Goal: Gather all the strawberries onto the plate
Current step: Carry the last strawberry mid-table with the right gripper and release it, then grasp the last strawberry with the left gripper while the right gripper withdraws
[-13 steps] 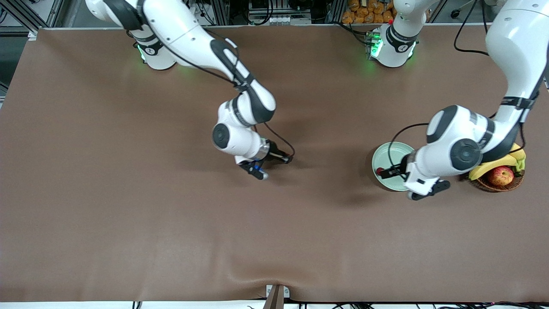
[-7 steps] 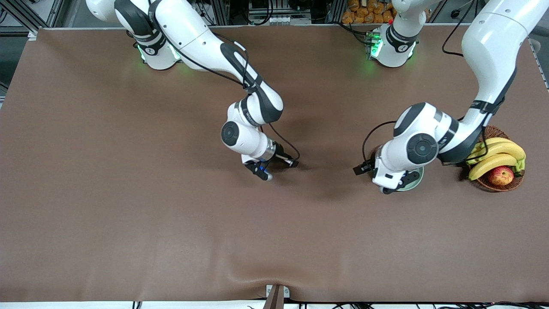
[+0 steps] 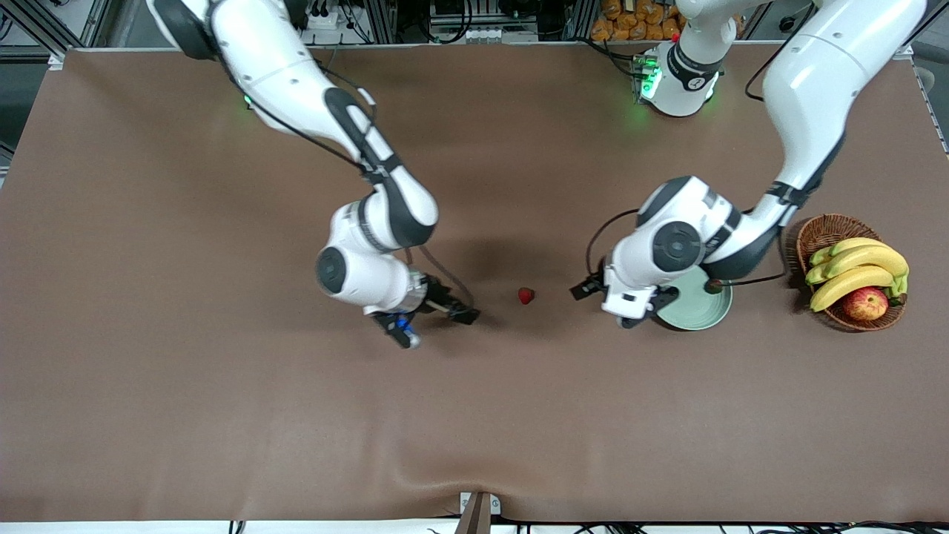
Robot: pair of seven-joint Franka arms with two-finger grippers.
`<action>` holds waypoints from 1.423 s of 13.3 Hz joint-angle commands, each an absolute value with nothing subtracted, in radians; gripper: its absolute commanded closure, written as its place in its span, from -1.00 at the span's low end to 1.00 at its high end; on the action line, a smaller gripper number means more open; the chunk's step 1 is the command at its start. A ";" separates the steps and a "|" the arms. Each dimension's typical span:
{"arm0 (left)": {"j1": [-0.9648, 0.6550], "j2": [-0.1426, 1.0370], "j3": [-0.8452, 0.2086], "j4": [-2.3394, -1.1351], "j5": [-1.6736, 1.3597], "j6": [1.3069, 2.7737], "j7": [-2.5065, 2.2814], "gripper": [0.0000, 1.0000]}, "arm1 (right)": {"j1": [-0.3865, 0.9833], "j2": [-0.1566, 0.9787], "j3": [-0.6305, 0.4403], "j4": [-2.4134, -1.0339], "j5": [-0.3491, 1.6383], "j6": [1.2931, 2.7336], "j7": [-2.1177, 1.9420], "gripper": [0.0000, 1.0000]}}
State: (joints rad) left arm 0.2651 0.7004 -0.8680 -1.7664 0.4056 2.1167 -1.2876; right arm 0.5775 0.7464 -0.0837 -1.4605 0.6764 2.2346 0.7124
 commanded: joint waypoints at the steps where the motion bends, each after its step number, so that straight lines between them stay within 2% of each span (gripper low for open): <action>1: 0.137 0.764 -0.833 -1.671 0.400 2.132 -1.417 -1.00 | 0.487 0.640 -0.078 -1.486 0.414 2.113 0.707 -1.00; 4: -0.024 0.770 -0.695 -1.655 0.394 2.209 -1.491 -1.00 | 0.390 0.569 -0.072 -1.488 0.172 2.025 0.657 -1.00; 8: -0.141 0.784 -0.606 -1.645 0.413 2.312 -1.471 -1.00 | 0.241 0.427 -0.072 -1.485 0.150 1.812 0.326 -1.00; 12: -0.172 0.824 -0.581 -1.626 0.488 2.338 -1.367 -0.59 | 0.108 0.333 -0.071 -1.491 0.100 1.694 0.083 -1.00; 13: -0.172 0.833 -0.580 -1.626 0.498 2.339 -1.333 -0.33 | 0.074 0.313 -0.068 -1.491 0.098 1.660 0.034 -1.00; 14: -0.170 0.838 -0.580 -1.626 0.502 2.339 -1.304 -0.21 | 0.042 0.301 -0.067 -1.491 0.098 1.652 -0.001 -1.00; 17: -0.172 0.847 -0.580 -1.626 0.502 2.339 -1.259 -0.20 | -0.024 0.253 -0.067 -1.493 0.086 1.602 -0.057 -1.00; 19: -0.170 0.847 -0.569 -1.626 0.499 2.339 -1.229 -0.01 | -0.044 0.224 -0.067 -1.523 0.054 1.569 -0.074 -1.00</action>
